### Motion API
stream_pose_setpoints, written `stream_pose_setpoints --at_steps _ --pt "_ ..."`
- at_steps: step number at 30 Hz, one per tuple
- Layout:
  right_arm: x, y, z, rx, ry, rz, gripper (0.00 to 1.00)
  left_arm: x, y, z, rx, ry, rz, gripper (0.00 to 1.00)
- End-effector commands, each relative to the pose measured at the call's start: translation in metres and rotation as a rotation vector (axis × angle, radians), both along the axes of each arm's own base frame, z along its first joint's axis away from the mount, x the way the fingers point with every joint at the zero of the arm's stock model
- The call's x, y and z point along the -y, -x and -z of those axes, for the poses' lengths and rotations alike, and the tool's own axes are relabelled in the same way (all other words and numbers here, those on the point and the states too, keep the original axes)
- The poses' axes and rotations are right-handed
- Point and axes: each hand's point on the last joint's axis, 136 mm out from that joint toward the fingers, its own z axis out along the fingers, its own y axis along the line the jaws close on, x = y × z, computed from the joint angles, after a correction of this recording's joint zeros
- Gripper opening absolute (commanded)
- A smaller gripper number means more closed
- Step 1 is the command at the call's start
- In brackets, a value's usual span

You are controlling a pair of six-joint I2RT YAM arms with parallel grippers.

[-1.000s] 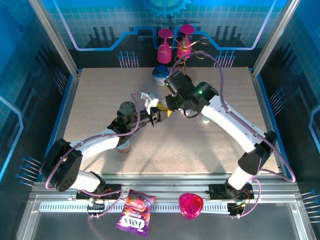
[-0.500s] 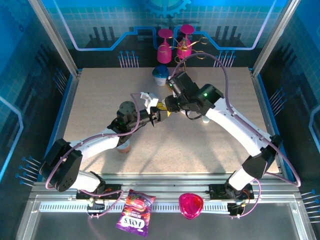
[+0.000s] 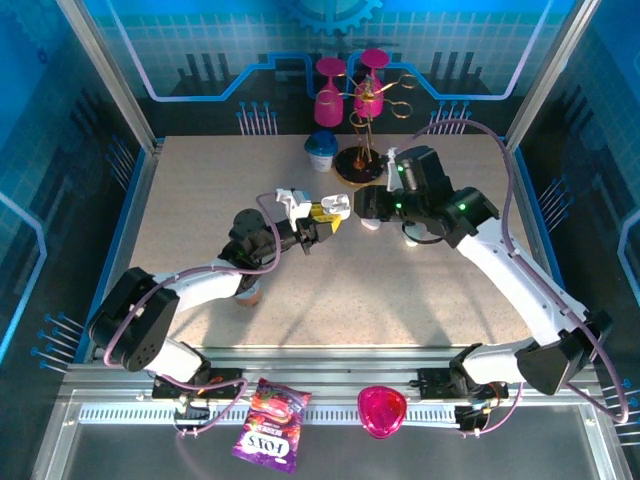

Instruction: Insert the wireless bluetooth earbuds into the charging case

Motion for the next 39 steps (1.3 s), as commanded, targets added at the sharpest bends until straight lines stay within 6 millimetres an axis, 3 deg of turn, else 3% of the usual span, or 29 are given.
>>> stream_pose_setpoints --at_steps 1,9,39 --pt "-0.010 0.000 -0.016 -0.006 -0.154 -0.042 0.55 0.004 0.019 -0.021 0.151 0.032 0.091 0.00" --pt "-0.010 -0.007 -0.006 -0.053 -0.170 -0.054 0.50 0.008 0.034 -0.021 0.208 0.022 0.167 0.00" --pt "-0.028 0.010 0.017 -0.125 -0.153 -0.161 0.50 0.007 0.024 -0.030 0.163 0.040 0.131 0.00"
